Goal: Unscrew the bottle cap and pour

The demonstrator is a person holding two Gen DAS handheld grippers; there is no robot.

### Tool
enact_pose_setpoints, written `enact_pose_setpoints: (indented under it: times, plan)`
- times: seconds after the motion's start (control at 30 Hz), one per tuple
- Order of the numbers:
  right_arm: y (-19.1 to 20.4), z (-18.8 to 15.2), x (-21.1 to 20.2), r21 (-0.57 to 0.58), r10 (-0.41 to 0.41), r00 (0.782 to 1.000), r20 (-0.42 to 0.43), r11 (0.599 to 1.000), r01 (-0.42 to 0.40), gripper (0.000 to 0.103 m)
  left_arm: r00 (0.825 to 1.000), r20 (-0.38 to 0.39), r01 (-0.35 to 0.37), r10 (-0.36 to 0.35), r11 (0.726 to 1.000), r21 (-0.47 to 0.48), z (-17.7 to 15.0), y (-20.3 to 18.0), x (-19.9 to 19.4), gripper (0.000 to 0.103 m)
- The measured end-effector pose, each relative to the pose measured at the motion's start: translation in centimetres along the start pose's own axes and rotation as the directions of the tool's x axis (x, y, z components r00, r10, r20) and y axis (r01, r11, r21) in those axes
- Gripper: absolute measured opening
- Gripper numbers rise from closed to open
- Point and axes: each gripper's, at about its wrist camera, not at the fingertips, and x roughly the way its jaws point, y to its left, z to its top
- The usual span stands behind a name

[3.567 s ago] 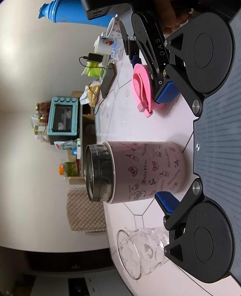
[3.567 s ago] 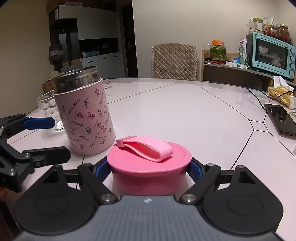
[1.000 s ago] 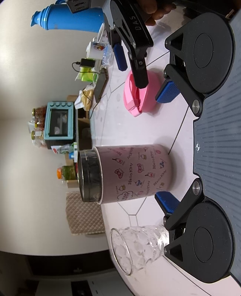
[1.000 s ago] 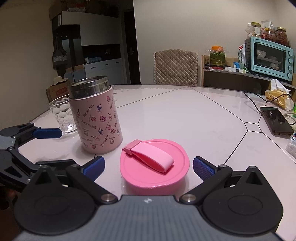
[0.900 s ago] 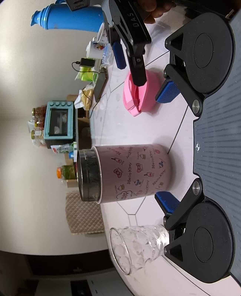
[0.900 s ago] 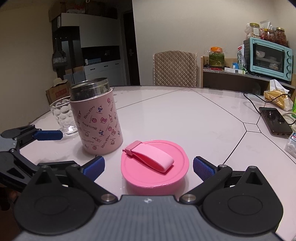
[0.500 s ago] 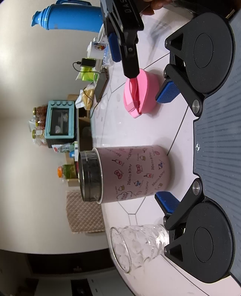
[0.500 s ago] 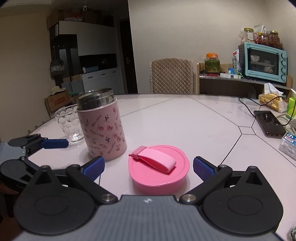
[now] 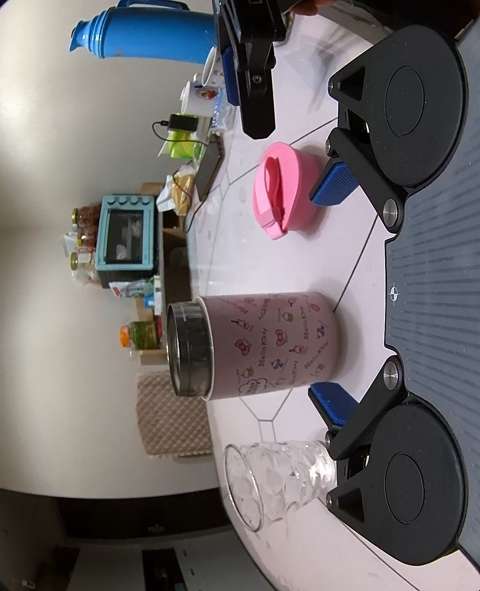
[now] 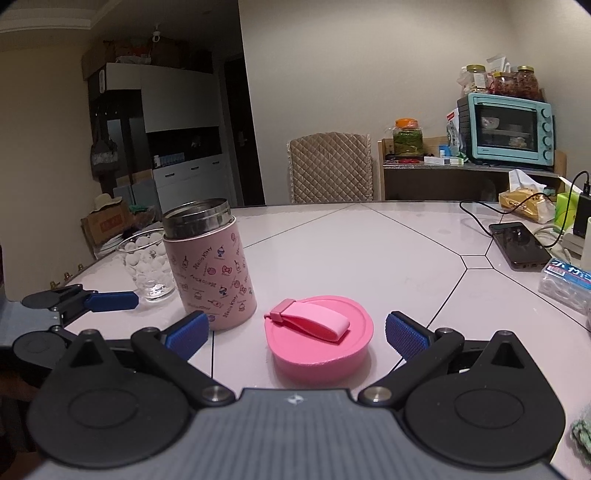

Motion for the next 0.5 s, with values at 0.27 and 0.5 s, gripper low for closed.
enact_pose_setpoints:
  times: [0.27,0.5]
  plan:
    - [0.6,-0.2,-1.7,0.007,-0.008,0.999,0.033,1.0,0.008,0.103,1.0,0.009,-0.006,0.006,1.0,0.0,0.0,-0.5,-0.8,0.103]
    - [1.3,-0.2,-3.0,-0.002,-0.041,0.997,0.059,0.999,0.041,0.103,1.0,0.02,-0.017,0.017,1.0,0.005,-0.1,-1.2,-1.7,0.103]
